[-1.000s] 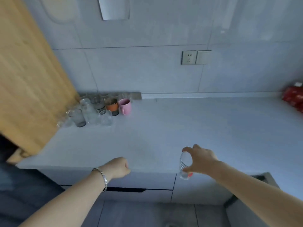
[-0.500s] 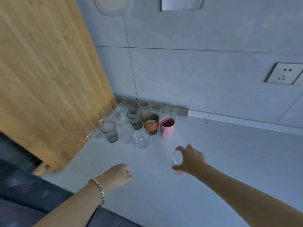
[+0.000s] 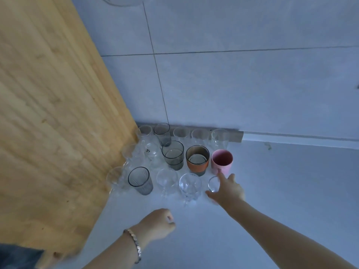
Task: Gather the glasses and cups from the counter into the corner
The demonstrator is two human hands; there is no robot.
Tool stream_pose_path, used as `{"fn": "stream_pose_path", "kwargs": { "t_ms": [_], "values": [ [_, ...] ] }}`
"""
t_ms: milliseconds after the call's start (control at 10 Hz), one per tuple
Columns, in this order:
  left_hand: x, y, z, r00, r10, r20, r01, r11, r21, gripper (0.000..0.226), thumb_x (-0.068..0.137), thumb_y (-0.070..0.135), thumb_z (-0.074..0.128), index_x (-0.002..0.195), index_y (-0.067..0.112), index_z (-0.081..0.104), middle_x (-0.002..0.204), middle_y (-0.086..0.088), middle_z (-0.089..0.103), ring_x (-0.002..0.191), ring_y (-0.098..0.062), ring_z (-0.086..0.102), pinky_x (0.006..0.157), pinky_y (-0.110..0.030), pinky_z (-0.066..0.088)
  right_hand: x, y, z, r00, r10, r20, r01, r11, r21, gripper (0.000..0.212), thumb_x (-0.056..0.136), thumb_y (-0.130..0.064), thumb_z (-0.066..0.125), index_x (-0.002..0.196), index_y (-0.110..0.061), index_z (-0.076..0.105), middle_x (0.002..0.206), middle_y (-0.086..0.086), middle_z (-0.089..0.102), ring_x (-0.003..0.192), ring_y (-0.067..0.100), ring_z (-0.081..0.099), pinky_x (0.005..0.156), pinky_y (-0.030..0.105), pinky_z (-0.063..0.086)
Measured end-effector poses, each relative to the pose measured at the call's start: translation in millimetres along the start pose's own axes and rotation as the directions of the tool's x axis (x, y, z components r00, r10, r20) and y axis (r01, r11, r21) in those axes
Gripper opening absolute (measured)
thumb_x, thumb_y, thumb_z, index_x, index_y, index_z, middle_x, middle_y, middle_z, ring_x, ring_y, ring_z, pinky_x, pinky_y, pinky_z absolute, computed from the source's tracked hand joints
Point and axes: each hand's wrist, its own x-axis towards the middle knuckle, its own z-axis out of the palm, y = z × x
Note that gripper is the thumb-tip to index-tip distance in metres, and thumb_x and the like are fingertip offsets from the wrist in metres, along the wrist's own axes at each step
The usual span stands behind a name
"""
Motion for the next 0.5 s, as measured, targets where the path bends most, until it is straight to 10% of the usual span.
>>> {"fn": "stream_pose_path", "kwargs": {
  "t_ms": [200,400,500],
  "values": [
    [20,-17,-24,0.989,0.113,0.1,-0.122,0.989,0.089,0.023,0.09,0.028,0.046,0.107,0.017,0.056,0.126,-0.001,0.057,0.096,-0.015,0.052,0.08,-0.024,0.04,-10,-12,7,0.977,0.208,0.037,-0.211,0.956,0.206,0.079,0.076,-0.042,0.072,0.134,-0.008,0.03,0.125,0.009,0.041,0.113,0.027,0.056,0.09,0.034,0.048],
    [26,9,-43,0.969,0.171,0.177,-0.215,0.938,0.271,0.029,0.084,0.021,0.045,0.057,0.023,0.035,0.064,0.003,0.035,0.052,-0.009,0.031,0.053,-0.025,0.028,-44,18,-16,0.919,0.192,0.345,-0.148,0.977,-0.152,0.046,0.082,-0.028,0.067,0.122,-0.009,0.056,0.112,0.004,0.061,0.106,0.022,0.061,0.084,0.028,0.047],
    [12,45,-67,0.964,0.236,0.124,-0.265,0.899,0.348,0.033,0.089,0.023,0.047,0.062,0.007,0.038,0.06,-0.002,0.034,0.048,-0.012,0.027,0.047,-0.023,0.021,-57,30,-42,0.907,0.166,0.387,-0.099,0.977,-0.188,0.045,0.085,-0.025,0.065,0.127,-0.013,0.056,0.111,0.005,0.061,0.093,0.02,0.062,0.081,0.028,0.048]
  ]
}}
